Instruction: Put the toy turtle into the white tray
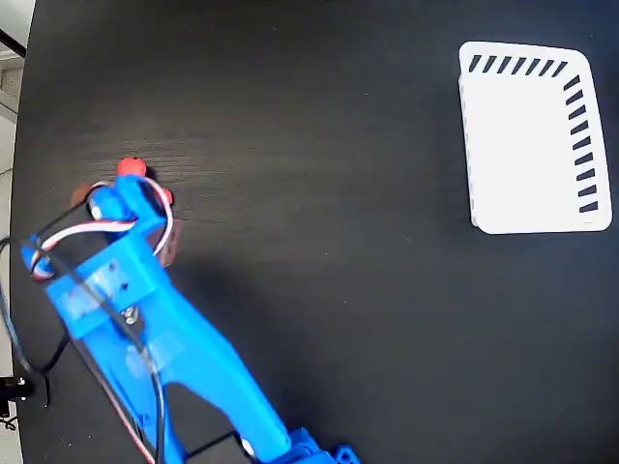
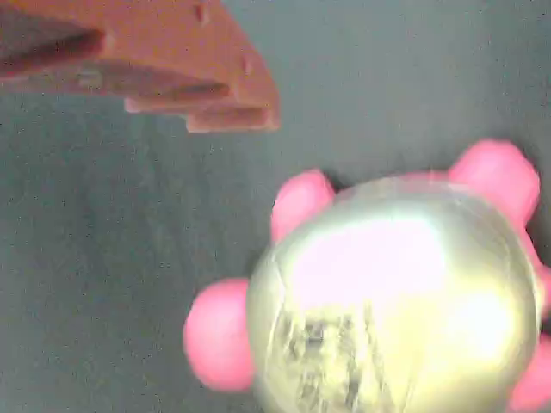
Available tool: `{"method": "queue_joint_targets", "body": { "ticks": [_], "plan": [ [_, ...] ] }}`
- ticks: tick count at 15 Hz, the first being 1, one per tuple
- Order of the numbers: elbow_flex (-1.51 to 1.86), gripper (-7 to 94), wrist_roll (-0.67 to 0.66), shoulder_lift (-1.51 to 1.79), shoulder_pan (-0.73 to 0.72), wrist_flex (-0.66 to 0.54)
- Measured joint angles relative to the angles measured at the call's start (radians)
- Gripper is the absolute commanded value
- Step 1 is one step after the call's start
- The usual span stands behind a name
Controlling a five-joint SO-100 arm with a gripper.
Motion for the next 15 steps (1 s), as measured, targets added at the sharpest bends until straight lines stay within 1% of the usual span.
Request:
{"method": "queue_joint_targets", "body": {
  "ticks": [7,9,11,15],
  "plan": [
    [-0.008,54,-0.046,-0.110,-0.009,-0.014],
    [-0.035,54,-0.046,-0.156,-0.006,-0.038],
    [-0.038,54,-0.046,-0.186,-0.006,-0.087],
    [-0.041,54,-0.046,-0.236,-0.026,-0.133]
  ]
}}
